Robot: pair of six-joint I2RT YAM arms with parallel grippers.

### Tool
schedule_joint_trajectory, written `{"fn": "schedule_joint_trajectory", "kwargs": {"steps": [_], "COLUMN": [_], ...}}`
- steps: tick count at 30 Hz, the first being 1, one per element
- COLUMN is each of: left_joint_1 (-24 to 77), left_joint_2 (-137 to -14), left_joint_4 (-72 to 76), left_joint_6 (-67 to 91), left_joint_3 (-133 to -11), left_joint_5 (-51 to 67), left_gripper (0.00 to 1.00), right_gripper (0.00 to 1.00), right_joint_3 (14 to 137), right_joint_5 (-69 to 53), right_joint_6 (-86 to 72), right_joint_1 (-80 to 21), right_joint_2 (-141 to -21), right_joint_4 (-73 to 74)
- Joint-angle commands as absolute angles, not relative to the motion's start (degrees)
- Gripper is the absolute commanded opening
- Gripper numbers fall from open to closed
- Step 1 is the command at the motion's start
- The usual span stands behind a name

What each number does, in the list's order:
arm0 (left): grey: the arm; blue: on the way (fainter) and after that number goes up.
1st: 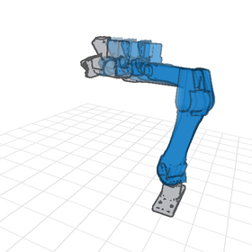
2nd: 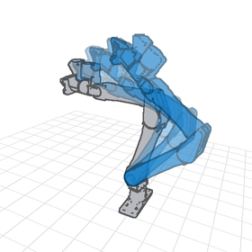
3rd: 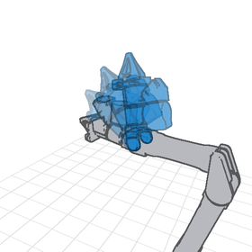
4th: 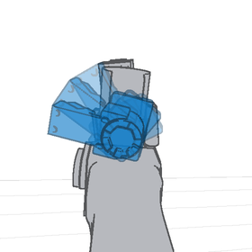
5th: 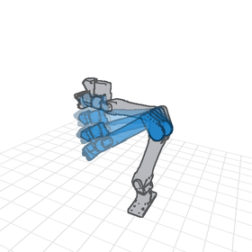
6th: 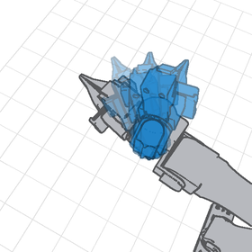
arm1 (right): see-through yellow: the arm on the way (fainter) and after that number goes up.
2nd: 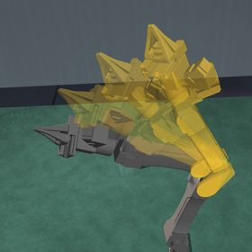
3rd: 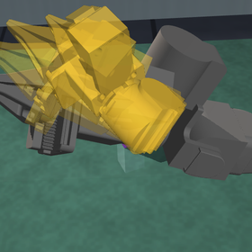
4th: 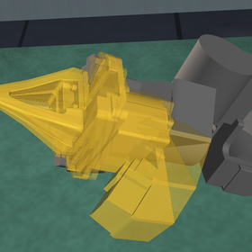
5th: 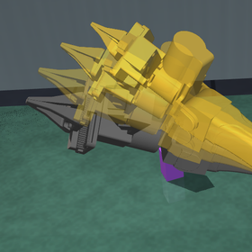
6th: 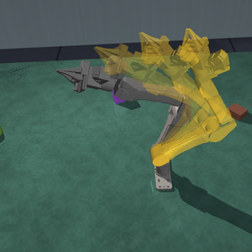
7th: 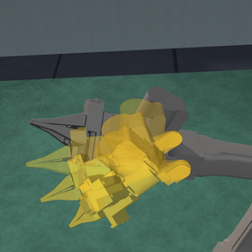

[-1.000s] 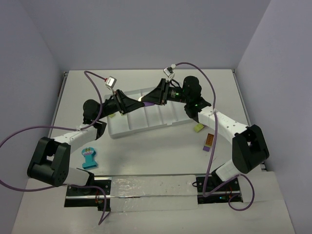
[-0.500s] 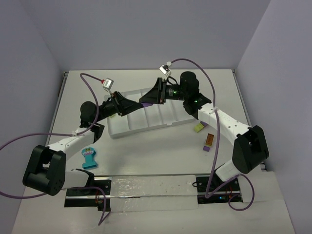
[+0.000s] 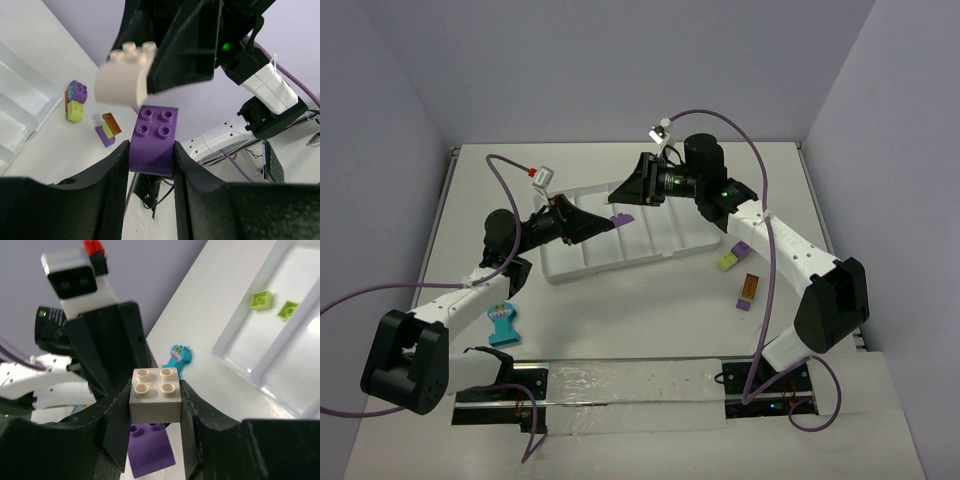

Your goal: Sort the legos into containers by color

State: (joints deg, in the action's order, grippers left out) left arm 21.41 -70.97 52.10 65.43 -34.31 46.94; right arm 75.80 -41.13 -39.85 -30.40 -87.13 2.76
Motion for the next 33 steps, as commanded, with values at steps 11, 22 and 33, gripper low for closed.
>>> {"fn": "schedule_joint_trajectory", "kwargs": {"steps": [11,22,33], "left_joint_1": [21.3,21.3,25.8], "left_joint_2": [-62.9,-65.3,-86.3], "left_joint_4": [32.8,-7.5,-9.7], "left_joint_6": [53.6,38.8,38.4], "left_joint_3": [-34.6,-51.9,-65.1], "left_joint_5": [43.2,11.8,-7.9], "left_gripper": [0.0,0.0,0.0], "right_gripper": [0.08,0.09,0.09], "right_joint_3": [77.7,67.3,66.3], "right_joint_5": [-27.3,2.0,-3.7], "right_joint_6": [-35.4,-26.5,-24.2], "right_joint_1": [-27.8,-24.6,-27.0], "right_joint_2": [-86.0,-74.0,-78.6], "right_joint_4": [6.0,11.5,12.8]}}
